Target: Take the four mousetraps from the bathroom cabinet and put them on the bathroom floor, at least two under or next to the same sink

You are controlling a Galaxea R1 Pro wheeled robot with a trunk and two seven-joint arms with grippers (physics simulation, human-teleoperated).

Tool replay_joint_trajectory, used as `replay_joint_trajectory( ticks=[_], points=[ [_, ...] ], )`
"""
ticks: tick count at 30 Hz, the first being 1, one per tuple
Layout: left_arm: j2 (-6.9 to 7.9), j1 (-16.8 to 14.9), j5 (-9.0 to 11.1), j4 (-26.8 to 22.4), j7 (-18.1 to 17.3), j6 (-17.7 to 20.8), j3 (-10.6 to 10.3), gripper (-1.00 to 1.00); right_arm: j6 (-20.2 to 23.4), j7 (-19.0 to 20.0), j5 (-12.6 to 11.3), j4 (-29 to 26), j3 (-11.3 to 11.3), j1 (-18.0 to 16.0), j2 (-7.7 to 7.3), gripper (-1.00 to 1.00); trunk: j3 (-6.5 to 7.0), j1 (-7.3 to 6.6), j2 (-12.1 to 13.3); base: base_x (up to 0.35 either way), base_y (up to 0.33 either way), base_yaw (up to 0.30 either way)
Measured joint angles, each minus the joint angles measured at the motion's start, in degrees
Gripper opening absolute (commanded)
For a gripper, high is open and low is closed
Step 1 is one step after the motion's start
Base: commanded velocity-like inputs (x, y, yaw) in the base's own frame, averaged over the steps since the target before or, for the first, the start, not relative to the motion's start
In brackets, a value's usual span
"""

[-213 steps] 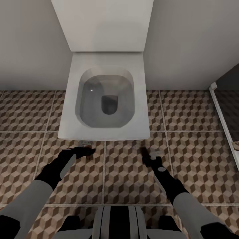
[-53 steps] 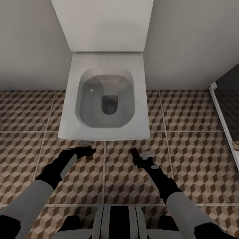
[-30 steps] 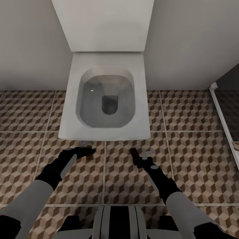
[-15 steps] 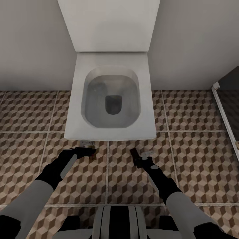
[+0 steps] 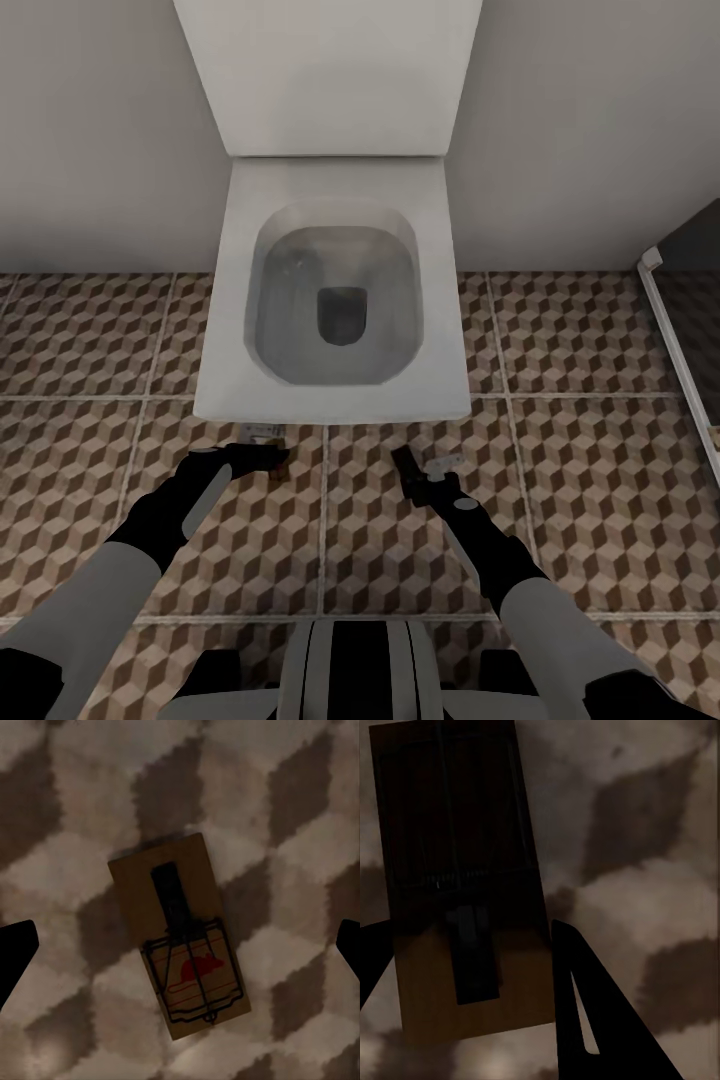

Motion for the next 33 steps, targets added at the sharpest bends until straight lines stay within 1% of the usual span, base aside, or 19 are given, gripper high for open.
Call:
replay_joint_trajectory(
  ticks=[7,28,33],
  points=[
    [-0.01,0.0,0.0,-0.01,0.0,0.0,0.0,1.0,0.05,0.0,0.05,0.0,-0.07,-0.02,-0.24,-1.0,0.0,0.0,0.0,0.0,0.0,0.0],
    [-0.02,0.0,0.0,0.2,0.0,0.0,0.0,1.0,-0.55,0.29,-0.05,0.0,0.0,-0.02,-0.27,-1.0,0.0,0.0,0.0,0.0,0.0,0.0],
    [0.0,0.0,0.0,0.22,0.0,0.0,0.0,1.0,-3.81,0.44,-0.19,0.07,0.03,-0.02,-0.13,-1.0,0.0,0.0,0.0,0.0,0.0,0.0]
  ],
)
